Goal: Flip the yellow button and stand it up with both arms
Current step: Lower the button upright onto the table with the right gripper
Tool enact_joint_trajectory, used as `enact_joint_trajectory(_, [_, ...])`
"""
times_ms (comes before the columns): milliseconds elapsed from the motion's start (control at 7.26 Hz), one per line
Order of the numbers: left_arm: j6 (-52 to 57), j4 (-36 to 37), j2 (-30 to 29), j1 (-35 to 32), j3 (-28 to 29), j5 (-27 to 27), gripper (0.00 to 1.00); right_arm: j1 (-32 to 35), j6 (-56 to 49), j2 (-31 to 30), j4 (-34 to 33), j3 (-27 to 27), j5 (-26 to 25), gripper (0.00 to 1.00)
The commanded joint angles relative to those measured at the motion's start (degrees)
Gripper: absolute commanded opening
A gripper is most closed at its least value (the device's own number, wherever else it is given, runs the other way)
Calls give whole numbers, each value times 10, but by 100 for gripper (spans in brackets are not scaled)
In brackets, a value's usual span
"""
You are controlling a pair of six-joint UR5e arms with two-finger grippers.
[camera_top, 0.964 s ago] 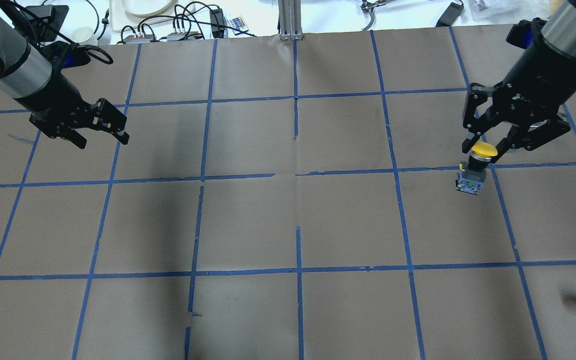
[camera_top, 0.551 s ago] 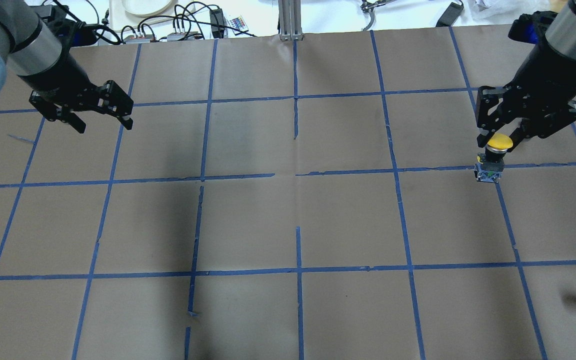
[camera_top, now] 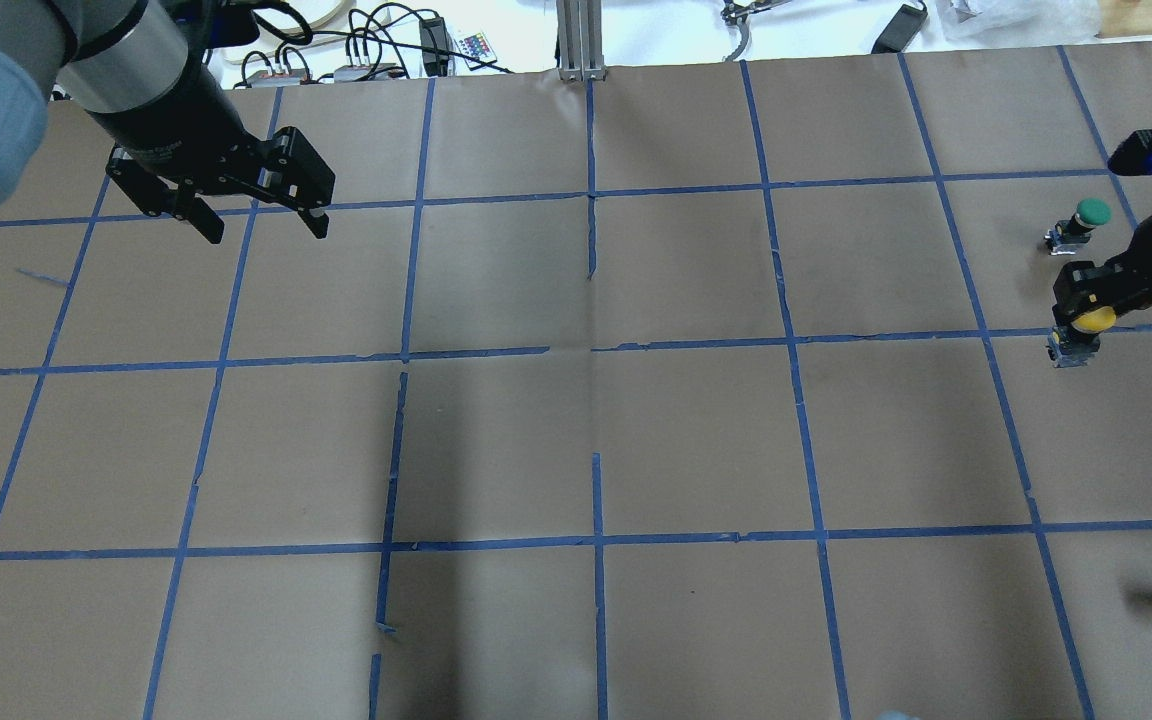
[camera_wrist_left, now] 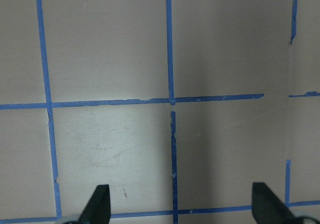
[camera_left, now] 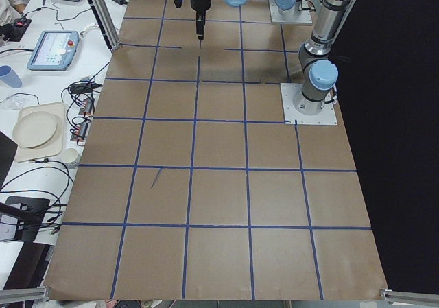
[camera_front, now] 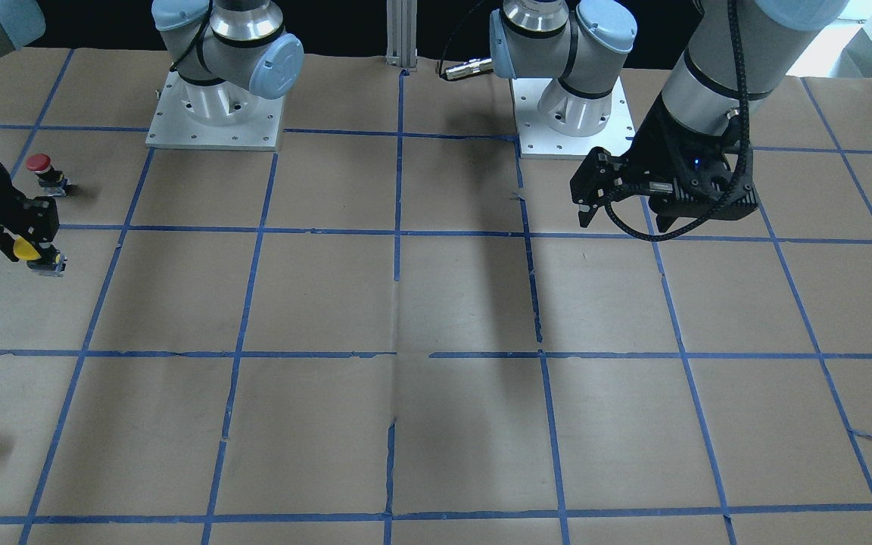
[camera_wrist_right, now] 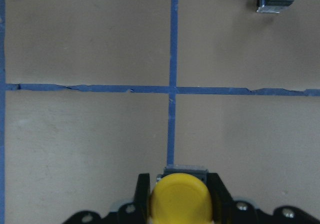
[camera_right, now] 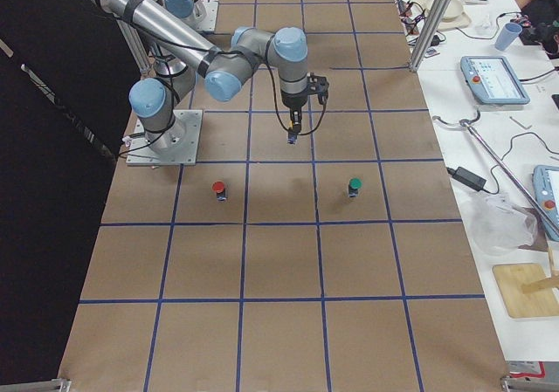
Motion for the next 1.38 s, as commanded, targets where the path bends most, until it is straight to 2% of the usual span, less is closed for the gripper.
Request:
enact_joint_trajectory(0, [-1, -21, -20, -1, 41, 13, 100, -74, -90, 2, -28, 21, 49, 5])
enact_joint_trajectory(275, [-3, -40, -26, -2, 45, 14, 99, -100, -144, 23, -31, 21, 70, 6])
enact_joint_trajectory(413, [-3, -41, -21, -2, 38, 17, 99, -124, -181, 53, -48, 21, 100, 6])
enact_joint_trajectory(688, [-2, -64, -19, -1, 33, 43, 100, -149, -200, 105, -110, 21, 101, 6])
enact_joint_trajectory(1239, [-8, -66, -26, -2, 41, 52, 100, -153, -207, 125, -110, 24, 103, 8])
